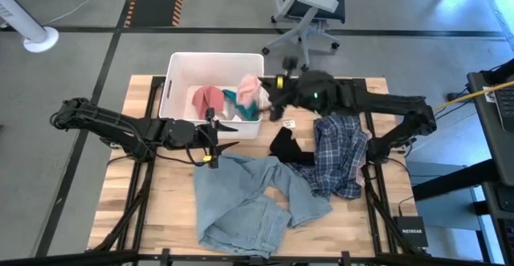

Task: Sort clothes
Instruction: Put the top pink sock into the white bin

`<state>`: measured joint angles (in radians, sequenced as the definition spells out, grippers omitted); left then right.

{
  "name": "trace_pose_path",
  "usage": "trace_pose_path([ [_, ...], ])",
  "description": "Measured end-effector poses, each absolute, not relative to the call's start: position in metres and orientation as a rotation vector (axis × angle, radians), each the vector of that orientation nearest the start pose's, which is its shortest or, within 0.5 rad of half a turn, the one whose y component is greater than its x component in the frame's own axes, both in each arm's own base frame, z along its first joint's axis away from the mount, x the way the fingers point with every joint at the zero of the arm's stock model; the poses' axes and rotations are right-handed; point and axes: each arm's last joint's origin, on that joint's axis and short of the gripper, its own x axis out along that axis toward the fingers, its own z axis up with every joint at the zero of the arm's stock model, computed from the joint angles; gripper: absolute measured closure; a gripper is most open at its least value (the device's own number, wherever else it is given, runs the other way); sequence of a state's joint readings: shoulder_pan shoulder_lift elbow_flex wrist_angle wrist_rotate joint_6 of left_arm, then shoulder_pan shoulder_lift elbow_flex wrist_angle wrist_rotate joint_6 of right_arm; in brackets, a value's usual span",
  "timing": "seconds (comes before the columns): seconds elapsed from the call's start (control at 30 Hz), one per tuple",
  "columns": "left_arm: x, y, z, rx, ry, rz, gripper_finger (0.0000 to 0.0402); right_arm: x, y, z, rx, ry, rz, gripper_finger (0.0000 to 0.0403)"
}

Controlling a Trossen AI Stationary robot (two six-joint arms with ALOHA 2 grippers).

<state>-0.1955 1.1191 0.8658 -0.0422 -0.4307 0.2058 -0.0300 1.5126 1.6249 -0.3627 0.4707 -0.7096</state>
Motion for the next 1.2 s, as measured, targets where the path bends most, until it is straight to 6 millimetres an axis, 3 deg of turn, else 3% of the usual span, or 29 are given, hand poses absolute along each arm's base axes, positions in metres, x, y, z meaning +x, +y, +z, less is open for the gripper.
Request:
trace_pose_path([
  [0.13, 0.244, -0.036, 0.31, 0.295, 0.307, 0.204, 0.0233, 0.346, -0.051, 0.43, -0.71, 0.307, -0.356, 0.0386],
  [0.27, 0.244, -0.036, 0.31, 0.295, 0.307, 0.204, 0.0233, 0.364, -0.07, 0.415, -0.699, 0.28, -0.291, 0.0386],
  [0.47, 0.244, -0.036, 0.31, 0.299, 0.307, 0.203, 0.0233, 0.391, -0.08, 0.383, -0.661, 0.338, -0.264, 0.0384],
  [0.57, 0.244, -0.036, 0.31, 0.299, 0.307, 0.203, 0.0233, 0.397, -0.081, 0.372, -0.659, 0.375, -0.252, 0.0365],
  [0.77, 0.244, -0.036, 0.31, 0.299, 0.308, 0.203, 0.0233, 0.393, -0.082, 0.363, -0.662, 0.488, -0.246, 0.0272],
  [0.9, 0.244, -0.036, 0.31, 0.3, 0.31, 0.203, 0.0233, 0.38, -0.079, 0.37, -0.672, 0.541, -0.232, 0.0224],
  [1.07, 0.244, -0.036, 0.31, 0.307, 0.313, 0.201, 0.0233, 0.361, -0.07, 0.378, -0.675, 0.606, -0.203, 0.0199],
  [1.2, 0.245, -0.036, 0.311, 0.305, 0.301, 0.204, 0.0233, 0.362, -0.065, 0.391, -0.682, 0.508, -0.231, 0.0197],
])
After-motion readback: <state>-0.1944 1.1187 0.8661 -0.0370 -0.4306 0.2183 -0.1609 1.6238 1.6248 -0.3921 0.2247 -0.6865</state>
